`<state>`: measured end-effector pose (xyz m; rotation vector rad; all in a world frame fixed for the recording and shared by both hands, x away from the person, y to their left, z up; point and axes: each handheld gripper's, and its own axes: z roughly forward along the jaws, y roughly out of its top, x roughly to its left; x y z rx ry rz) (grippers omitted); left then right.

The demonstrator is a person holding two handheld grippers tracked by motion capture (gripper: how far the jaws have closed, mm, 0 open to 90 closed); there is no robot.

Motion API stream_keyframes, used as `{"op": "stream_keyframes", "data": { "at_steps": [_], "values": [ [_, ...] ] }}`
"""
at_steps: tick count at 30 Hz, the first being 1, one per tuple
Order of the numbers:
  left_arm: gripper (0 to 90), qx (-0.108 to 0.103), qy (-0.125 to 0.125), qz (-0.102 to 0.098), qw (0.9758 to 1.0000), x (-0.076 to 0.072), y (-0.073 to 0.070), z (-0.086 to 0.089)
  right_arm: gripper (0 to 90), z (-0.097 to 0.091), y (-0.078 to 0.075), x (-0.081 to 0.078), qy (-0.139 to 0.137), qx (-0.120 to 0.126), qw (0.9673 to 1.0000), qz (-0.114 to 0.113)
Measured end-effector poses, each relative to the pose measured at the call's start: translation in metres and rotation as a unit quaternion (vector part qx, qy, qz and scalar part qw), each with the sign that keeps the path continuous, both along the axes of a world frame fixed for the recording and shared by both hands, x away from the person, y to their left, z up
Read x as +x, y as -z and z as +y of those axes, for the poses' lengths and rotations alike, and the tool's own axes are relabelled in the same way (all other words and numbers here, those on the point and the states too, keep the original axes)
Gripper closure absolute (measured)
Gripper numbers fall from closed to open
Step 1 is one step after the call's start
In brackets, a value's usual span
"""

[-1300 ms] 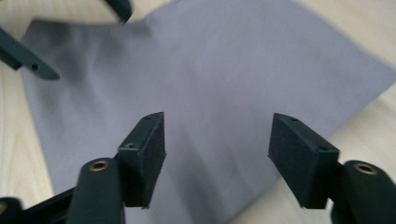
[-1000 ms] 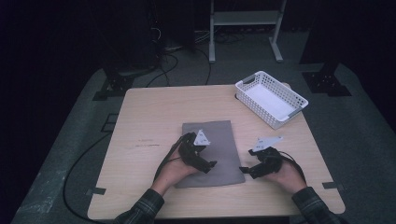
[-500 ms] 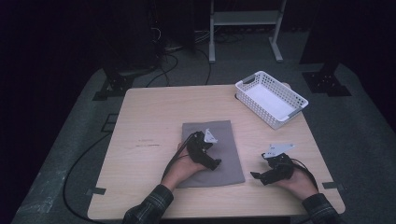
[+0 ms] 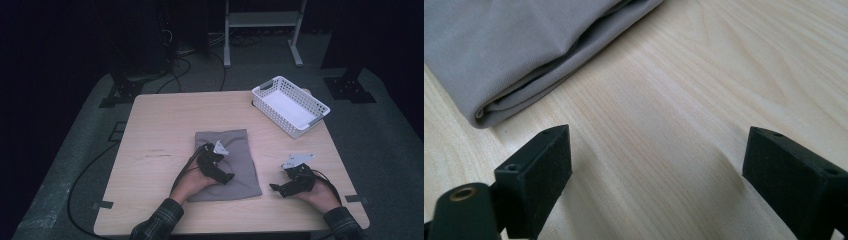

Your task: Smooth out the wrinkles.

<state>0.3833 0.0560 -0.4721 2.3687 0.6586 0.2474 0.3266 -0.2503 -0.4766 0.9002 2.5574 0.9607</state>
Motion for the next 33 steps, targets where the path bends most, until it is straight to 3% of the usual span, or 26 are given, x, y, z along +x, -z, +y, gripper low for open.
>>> {"op": "stream_keyframes", "data": {
  "at_steps": [21,33],
  "values": [
    [0.0,0.024,0.002,-0.003,0.9997,-0.004,-0.001,0.036,11.1,-0.002,0.003,0.001,0.001,0.011,0.9999,0.010],
    [0.0,0.031,-0.004,0.002,0.9995,-0.009,-0.002,0.073,11.1,-0.003,0.004,0.001,-0.001,0.017,0.9998,0.004]
  ]
}}
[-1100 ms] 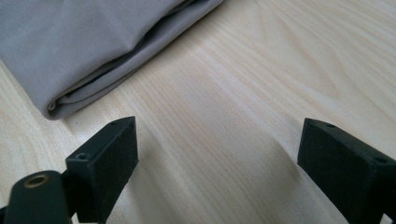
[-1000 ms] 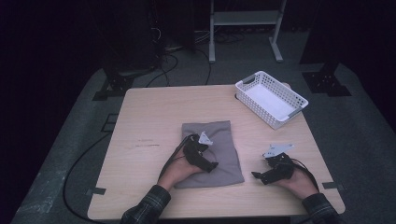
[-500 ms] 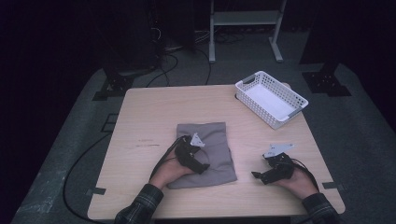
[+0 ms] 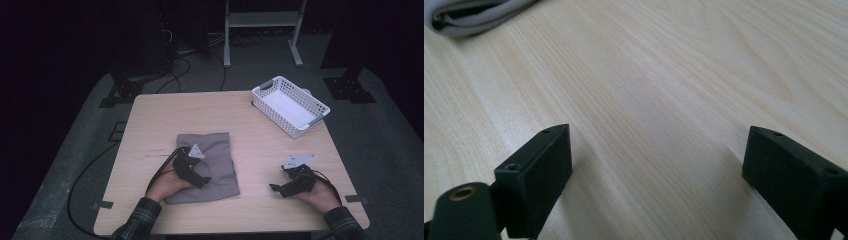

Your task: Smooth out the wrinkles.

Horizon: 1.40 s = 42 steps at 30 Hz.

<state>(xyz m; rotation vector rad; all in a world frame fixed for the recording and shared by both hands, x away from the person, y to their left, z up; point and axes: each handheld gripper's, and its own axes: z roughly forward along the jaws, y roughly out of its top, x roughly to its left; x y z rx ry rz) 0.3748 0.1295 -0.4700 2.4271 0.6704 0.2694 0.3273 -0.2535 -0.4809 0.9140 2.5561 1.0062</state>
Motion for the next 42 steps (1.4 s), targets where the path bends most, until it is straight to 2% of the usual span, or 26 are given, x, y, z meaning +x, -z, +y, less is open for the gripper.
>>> {"op": "stream_keyframes", "data": {
  "at_steps": [5,13,22,23,28,35,41,42],
  "values": [
    [0.0,0.000,-0.006,0.001,1.0000,-0.004,0.000,0.022,11.2,0.000,0.000,-0.001,0.002,0.000,1.0000,0.001],
    [0.2,0.009,-0.007,-0.001,0.9999,-0.008,-0.001,0.035,11.2,-0.002,0.000,-0.002,0.002,0.002,1.0000,-0.001],
    [0.3,0.014,-0.023,0.005,0.9996,-0.016,-0.002,0.051,11.2,-0.003,0.000,-0.001,0.005,0.001,1.0000,0.000],
    [0.3,0.012,-0.027,0.004,0.9995,-0.018,-0.002,0.058,11.2,-0.003,0.000,-0.001,0.005,0.001,1.0000,0.000],
    [0.4,0.014,-0.033,0.004,0.9993,-0.024,-0.002,0.070,11.1,-0.004,0.000,-0.001,0.005,0.001,1.0000,-0.001],
    [0.8,0.020,-0.042,0.005,0.9989,-0.029,-0.003,0.097,11.2,-0.004,0.000,-0.001,0.006,0.001,1.0000,-0.001],
    [0.8,0.016,-0.048,0.004,0.9987,-0.037,-0.003,0.122,11.2,-0.004,0.000,-0.001,0.007,0.002,1.0000,-0.001],
    [0.8,0.016,-0.048,0.004,0.9987,-0.037,-0.003,0.122,11.2,-0.005,0.001,-0.001,0.006,0.003,1.0000,-0.001]
  ]
}}
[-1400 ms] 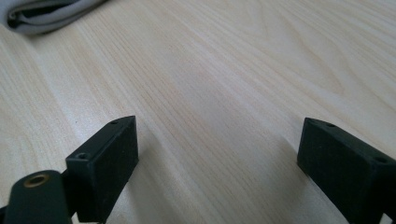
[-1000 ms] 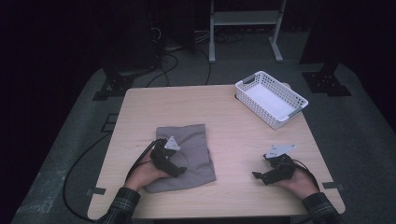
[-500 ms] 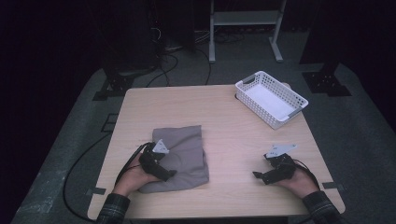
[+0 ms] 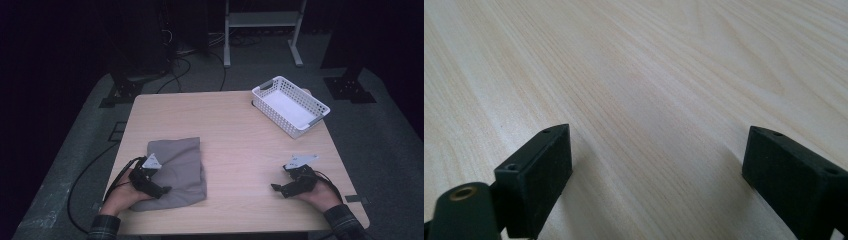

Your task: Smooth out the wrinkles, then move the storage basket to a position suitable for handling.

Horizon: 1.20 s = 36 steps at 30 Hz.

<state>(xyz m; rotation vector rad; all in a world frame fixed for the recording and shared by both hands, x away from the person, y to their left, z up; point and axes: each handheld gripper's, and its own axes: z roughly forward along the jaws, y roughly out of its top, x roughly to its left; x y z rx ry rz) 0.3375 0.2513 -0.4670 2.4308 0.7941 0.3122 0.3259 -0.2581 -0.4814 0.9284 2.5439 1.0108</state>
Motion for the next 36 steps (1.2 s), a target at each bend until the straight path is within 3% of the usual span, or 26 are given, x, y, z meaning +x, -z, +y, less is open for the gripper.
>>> {"op": "stream_keyframes", "data": {
  "at_steps": [6,11,17,22,25,28,36],
  "values": [
    [0.5,-0.018,0.001,-0.013,0.9998,-0.003,0.003,0.005,11.6,0.000,-0.002,0.001,0.002,-0.007,1.0000,0.003],
    [0.0,-0.018,0.003,-0.017,0.9997,-0.003,0.003,0.006,12.9,0.002,-0.005,0.002,0.000,-0.015,0.9998,0.012],
    [0.0,-0.049,0.006,-0.037,0.9981,-0.007,0.008,0.011,12.5,0.001,-0.014,0.004,0.009,0.002,0.9999,0.008],
    [0.0,-0.064,0.001,-0.046,0.9969,-0.009,0.011,0.013,12.6,0.000,-0.019,0.006,0.015,-0.002,0.9997,0.017],
    [0.0,-0.069,-0.002,-0.049,0.9964,-0.010,0.012,0.013,12.7,0.000,-0.024,0.008,0.023,-0.010,0.9996,0.014],
    [0.0,-0.083,-0.006,-0.061,0.9947,-0.012,0.015,0.014,13.1,-0.003,-0.036,0.010,0.027,-0.001,0.9996,0.008],
    [0.0,-0.081,-0.007,-0.061,0.9948,-0.012,0.015,0.013,13.4,-0.011,-0.056,0.021,0.046,0.017,0.9987,-0.011]
  ]
}}
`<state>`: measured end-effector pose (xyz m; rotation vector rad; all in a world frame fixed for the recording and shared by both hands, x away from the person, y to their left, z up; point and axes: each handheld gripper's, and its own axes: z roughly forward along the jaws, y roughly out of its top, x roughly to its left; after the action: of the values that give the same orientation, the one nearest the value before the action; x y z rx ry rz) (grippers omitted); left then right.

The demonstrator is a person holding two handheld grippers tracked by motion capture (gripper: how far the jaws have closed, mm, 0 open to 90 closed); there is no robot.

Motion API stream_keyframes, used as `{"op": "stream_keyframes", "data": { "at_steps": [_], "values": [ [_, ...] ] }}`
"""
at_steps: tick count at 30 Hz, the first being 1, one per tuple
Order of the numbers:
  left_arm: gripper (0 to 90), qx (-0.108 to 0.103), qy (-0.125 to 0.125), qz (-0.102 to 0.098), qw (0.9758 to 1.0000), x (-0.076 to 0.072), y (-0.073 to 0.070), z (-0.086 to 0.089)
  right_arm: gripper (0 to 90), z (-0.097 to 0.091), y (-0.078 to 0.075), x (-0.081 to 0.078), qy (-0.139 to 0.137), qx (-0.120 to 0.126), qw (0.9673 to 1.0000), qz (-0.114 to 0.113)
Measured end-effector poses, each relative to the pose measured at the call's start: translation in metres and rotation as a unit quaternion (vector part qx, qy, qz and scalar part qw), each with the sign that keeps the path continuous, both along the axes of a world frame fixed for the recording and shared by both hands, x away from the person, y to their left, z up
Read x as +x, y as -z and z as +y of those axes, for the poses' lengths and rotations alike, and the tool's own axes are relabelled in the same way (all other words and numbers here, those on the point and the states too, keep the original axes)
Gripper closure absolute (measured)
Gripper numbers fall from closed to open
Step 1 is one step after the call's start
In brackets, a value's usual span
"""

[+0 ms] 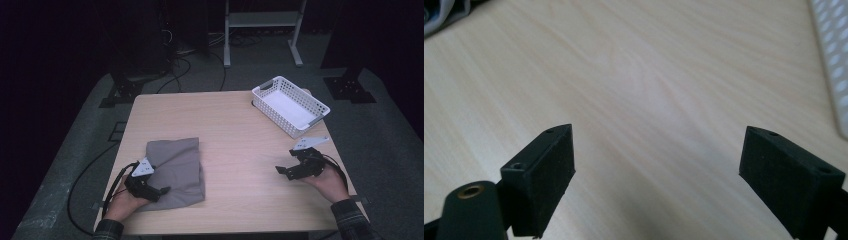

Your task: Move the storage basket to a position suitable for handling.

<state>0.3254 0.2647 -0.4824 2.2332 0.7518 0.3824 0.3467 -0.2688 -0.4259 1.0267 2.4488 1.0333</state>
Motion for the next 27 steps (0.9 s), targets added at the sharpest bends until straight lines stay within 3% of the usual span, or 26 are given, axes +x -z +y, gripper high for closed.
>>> {"op": "stream_keyframes", "data": {
  "at_steps": [2,9,11,17,27],
  "values": [
    [0.0,-0.001,0.001,0.000,1.0000,0.000,0.000,0.000,14.2,-0.003,-0.010,0.006,0.010,0.009,0.9999,-0.011],
    [0.0,-0.002,0.001,-0.001,1.0000,0.000,0.000,0.000,15.5,-0.005,-0.021,0.021,0.024,0.017,0.9993,-0.025],
    [0.0,-0.003,0.000,0.000,1.0000,0.000,0.000,0.000,22.1,-0.008,-0.027,0.032,0.031,0.027,0.9986,-0.033],
    [0.0,-0.004,-0.001,0.000,1.0000,0.000,0.000,0.000,28.9,-0.012,-0.038,0.048,0.042,0.031,0.9976,-0.046],
    [0.0,-0.002,0.000,0.000,1.0000,0.000,0.000,0.000,43.9,-0.025,-0.046,0.086,0.065,0.020,0.9968,-0.040]
  ]
}}
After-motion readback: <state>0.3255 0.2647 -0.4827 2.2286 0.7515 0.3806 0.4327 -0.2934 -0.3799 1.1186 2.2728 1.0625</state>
